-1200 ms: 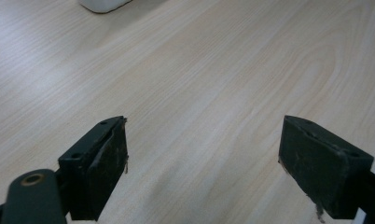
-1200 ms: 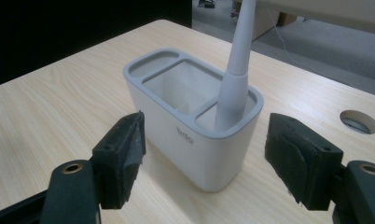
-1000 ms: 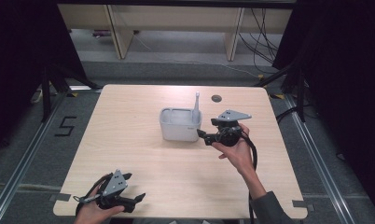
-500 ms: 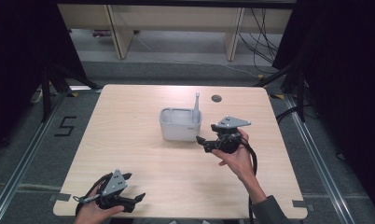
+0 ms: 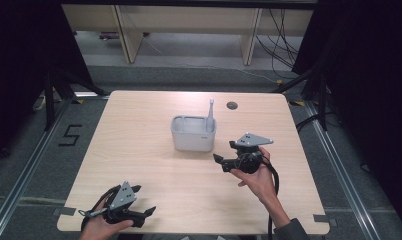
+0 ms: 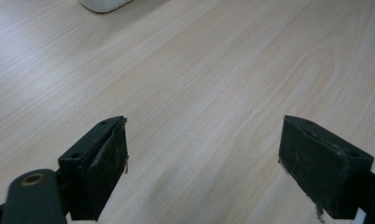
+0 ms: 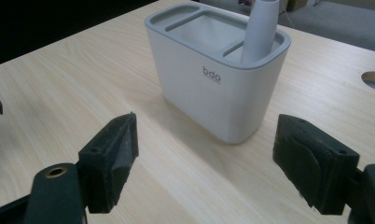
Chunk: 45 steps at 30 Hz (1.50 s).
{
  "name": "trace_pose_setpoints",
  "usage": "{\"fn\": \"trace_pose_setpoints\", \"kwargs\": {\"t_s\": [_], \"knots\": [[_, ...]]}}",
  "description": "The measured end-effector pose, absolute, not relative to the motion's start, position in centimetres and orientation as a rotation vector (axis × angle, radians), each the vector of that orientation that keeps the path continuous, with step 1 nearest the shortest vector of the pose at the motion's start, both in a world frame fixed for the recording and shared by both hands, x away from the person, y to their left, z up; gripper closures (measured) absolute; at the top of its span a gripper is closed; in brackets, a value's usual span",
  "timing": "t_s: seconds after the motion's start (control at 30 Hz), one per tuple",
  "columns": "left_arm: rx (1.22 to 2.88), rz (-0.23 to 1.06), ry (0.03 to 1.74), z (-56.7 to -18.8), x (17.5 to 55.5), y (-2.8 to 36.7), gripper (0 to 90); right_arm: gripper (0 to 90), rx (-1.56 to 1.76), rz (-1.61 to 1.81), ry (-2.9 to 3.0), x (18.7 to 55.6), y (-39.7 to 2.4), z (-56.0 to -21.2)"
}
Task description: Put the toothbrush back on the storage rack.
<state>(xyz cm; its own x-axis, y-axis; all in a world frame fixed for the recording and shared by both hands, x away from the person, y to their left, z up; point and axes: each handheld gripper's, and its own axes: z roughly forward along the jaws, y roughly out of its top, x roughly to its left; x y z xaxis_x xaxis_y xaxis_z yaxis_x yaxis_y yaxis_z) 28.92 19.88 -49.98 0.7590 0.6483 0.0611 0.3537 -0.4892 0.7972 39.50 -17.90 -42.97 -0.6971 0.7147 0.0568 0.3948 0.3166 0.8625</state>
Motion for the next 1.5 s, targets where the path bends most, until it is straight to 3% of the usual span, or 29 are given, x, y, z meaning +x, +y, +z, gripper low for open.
{"fn": "trace_pose_setpoints", "kwargs": {"t_s": [1.5], "knots": [[2.142, 0.463, 0.735, -49.8, 28.9, 20.0, 15.1, 19.2, 0.987, 1.297, 2.358, 33.6, -18.4, -47.5]]}}
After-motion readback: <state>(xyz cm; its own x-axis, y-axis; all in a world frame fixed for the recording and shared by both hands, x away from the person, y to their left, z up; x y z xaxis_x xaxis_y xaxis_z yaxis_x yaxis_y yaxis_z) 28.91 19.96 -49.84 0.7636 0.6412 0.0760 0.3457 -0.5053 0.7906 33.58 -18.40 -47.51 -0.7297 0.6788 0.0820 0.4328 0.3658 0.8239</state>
